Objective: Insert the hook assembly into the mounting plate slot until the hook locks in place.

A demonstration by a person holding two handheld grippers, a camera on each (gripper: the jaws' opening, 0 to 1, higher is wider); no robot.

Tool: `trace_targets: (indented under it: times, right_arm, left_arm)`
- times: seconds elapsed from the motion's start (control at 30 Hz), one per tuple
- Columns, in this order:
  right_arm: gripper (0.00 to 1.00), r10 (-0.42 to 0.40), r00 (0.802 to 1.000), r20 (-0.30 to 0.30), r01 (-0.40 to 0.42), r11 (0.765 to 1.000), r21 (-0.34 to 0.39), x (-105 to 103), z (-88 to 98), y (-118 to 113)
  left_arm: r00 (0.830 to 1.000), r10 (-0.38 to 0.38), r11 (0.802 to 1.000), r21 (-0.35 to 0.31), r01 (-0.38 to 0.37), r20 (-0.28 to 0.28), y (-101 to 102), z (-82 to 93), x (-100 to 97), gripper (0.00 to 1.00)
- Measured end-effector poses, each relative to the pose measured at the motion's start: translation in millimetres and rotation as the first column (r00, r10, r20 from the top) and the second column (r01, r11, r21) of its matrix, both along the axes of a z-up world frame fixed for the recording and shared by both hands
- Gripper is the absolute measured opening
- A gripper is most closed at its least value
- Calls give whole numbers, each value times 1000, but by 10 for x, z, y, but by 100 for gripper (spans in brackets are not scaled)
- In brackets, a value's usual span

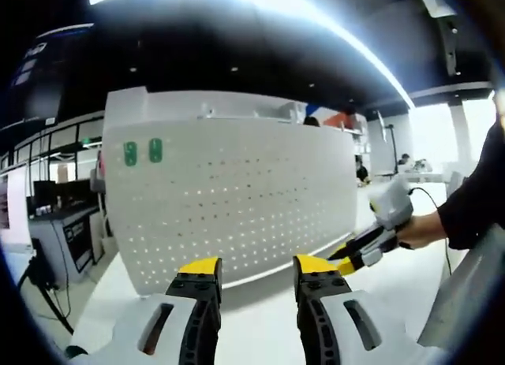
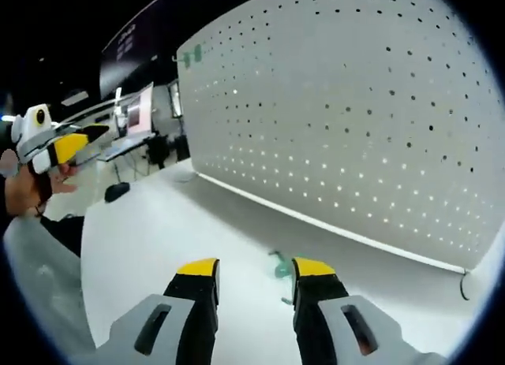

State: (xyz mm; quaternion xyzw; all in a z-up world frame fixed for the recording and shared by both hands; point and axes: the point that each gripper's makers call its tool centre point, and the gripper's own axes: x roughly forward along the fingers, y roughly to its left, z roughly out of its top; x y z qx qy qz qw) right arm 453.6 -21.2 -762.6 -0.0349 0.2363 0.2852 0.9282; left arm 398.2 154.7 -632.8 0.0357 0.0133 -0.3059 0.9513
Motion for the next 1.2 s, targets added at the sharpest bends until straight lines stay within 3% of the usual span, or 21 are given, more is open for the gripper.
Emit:
trace_targets:
  times: [0.7,1.2]
  right_arm:
    - [24,-109,988,-105,105,994,-37,222,-450,-2]
    - [17,-160,981,-106,151,985,-86,329,-556,-35]
  left_arm:
    - [999,-26,999,20,26,-29,-58,-160,-26,35]
    - [998,-39,999,19,40,-45,-94,-197,-24,34]
